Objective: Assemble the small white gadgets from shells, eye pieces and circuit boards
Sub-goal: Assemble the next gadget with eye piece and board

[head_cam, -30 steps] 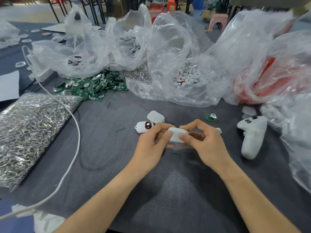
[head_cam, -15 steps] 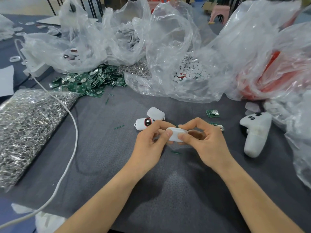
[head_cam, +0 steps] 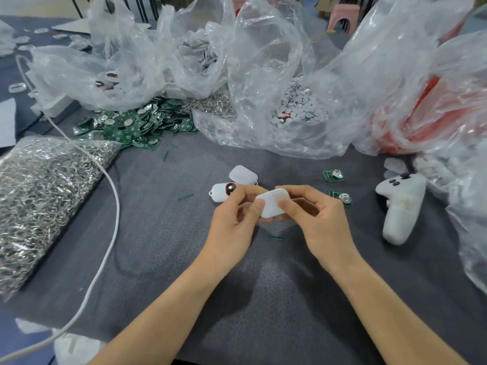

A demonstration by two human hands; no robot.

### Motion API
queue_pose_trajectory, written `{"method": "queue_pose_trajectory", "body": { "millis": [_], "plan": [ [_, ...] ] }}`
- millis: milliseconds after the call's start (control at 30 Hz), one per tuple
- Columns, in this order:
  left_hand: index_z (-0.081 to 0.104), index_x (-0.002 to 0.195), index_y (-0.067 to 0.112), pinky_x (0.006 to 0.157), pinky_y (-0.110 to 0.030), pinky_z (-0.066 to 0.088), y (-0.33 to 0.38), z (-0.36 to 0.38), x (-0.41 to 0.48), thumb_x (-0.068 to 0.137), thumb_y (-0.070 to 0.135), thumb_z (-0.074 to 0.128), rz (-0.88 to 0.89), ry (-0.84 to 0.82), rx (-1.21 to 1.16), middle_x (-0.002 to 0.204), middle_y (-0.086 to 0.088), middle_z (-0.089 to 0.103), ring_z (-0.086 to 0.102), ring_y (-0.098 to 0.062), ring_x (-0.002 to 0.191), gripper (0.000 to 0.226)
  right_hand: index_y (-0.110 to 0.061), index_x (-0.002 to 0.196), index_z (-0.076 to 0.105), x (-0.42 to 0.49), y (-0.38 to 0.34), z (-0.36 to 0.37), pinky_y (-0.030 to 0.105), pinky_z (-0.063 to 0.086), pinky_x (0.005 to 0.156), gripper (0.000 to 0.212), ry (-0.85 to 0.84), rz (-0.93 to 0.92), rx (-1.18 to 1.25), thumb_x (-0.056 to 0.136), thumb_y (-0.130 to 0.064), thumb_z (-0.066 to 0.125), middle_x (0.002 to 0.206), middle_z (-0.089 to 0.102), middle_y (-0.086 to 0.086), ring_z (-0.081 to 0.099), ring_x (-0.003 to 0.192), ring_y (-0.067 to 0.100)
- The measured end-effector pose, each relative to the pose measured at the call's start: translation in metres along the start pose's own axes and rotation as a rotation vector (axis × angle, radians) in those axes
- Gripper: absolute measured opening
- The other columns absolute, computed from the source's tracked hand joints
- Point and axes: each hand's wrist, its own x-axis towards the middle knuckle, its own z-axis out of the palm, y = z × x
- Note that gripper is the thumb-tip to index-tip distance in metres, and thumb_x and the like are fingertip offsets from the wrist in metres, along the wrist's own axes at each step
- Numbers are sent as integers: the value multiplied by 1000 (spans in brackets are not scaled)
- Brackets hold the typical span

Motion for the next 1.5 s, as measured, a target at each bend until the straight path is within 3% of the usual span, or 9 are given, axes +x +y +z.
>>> {"method": "queue_pose_trajectory", "body": {
  "millis": [167,367,567,667,800,967,1200,1367,1500],
  "plan": [
    [64,103,21,76,-34,59,-4,3,-2,92,15,61,-1,-18,130,97,6,71,71,-14,83,13,-20,89,70,-1,1,-4,16,51,72,12,-28,-69,-190,83,-9,70,87,73,-1,68,79,8],
    [62,94,20,72,-35,60,-4,2,-3,92,12,59,18,-8,162,92,6,72,71,-13,80,8,-15,91,72,0,1,-4,17,51,72,12,-41,-56,-194,83,-6,70,85,72,1,67,78,11],
    [45,107,17,74,-36,59,1,4,-2,99,9,43,-15,0,-101,117,-16,56,69,-22,93,11,-14,90,71,3,4,1,18,52,73,15,-24,7,-84,79,-5,73,90,72,6,68,81,11],
    [47,115,30,75,-37,59,4,5,-4,100,8,43,5,-61,1,107,0,64,70,-20,87,27,-20,86,68,3,7,-1,18,50,74,13,-1,-49,-187,82,-9,72,88,70,3,67,81,11],
    [55,95,35,68,-31,56,5,7,-4,91,25,53,121,72,288,92,14,67,66,-9,81,11,-22,91,66,0,7,-1,22,51,75,11,-25,-152,-302,87,-13,68,90,68,-4,66,83,10],
    [58,99,40,65,-12,50,6,6,-5,95,23,51,184,39,340,91,17,66,66,-2,75,18,-11,88,66,0,7,-1,27,50,70,2,-68,-244,-443,87,-11,67,84,63,0,62,77,13],
    [61,91,25,60,-11,47,1,3,-3,95,15,52,124,35,312,79,13,67,63,-3,64,13,-11,83,67,0,9,2,44,50,71,3,-55,-161,-482,85,-13,69,79,62,5,61,76,21],
    [60,94,21,62,-23,57,-2,2,-1,96,12,55,5,126,99,89,10,71,70,-11,80,11,-20,85,73,4,5,4,37,54,75,3,1,-66,-301,83,-17,72,81,71,-1,67,77,14],
    [58,87,31,64,-22,57,-1,3,-1,95,10,56,-13,130,36,91,11,70,70,-10,85,22,-20,82,73,6,6,-2,22,48,62,5,-24,-18,-267,84,-16,71,71,71,-8,60,58,2]
  ]
}}
